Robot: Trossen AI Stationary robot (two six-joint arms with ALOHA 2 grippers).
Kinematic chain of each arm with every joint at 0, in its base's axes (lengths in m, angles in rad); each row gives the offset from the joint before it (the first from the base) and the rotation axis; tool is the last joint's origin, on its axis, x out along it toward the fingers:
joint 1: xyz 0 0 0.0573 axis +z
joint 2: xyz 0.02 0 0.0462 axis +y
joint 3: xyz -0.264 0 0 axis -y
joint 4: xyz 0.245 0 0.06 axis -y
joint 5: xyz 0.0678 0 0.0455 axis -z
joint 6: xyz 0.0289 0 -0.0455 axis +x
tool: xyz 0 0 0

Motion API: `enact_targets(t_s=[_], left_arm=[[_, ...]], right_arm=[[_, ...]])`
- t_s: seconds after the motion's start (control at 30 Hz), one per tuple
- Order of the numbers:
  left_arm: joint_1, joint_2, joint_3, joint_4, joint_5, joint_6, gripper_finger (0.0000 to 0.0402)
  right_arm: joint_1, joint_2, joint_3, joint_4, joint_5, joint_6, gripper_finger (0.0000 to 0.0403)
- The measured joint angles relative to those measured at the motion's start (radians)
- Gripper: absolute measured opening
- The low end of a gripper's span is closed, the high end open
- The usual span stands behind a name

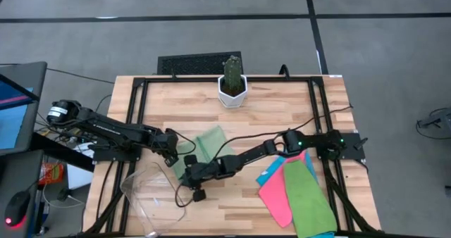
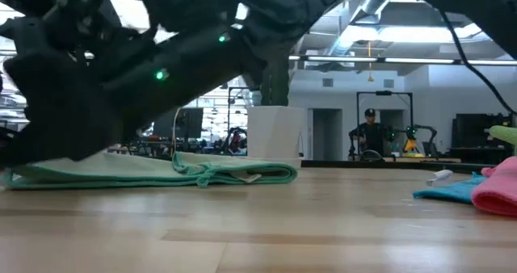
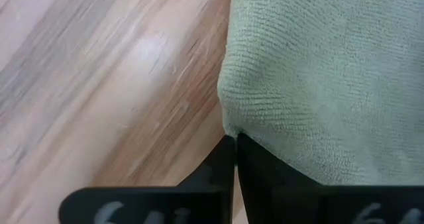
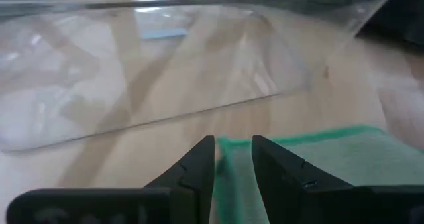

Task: Fold microfiber towels
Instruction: Fold the light green microfiber cloth

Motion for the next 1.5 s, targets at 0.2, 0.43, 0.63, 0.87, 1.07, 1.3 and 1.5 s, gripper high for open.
enact_targets(t_s=[0.2,0.43,0.63,0.87,1.07,1.3,1.5], left_arm=[[0.000,0.000,0.000,-0.001,-0.005,0.016,0.0003],[0.001,0.000,0.000,-0.004,-0.031,0.021,0.0002],[0.001,0.000,0.000,-0.003,-0.031,0.012,0.0002],[0.001,0.000,0.000,-0.003,-0.032,0.008,0.0002],[0.001,0.000,0.000,-0.002,-0.038,0.005,0.0002],[0.001,0.000,-0.001,-0.002,-0.046,0.006,0.0002],[0.001,0.000,-0.001,0.000,-0.046,0.005,0.0002]], right_arm=[[-0.013,0.041,0.056,-0.074,0.022,0.087,0.0127],[0.012,0.039,0.059,-0.100,0.030,0.102,0.0131],[0.018,0.009,0.054,-0.123,0.026,0.105,0.0167],[0.019,0.003,0.053,-0.129,0.022,0.124,0.0213],[0.026,0.003,0.053,-0.137,0.053,0.124,0.0212],[0.026,-0.001,0.031,-0.176,0.077,0.103,0.0189],[0.029,-0.003,0.033,-0.205,0.133,0.101,0.0148]])
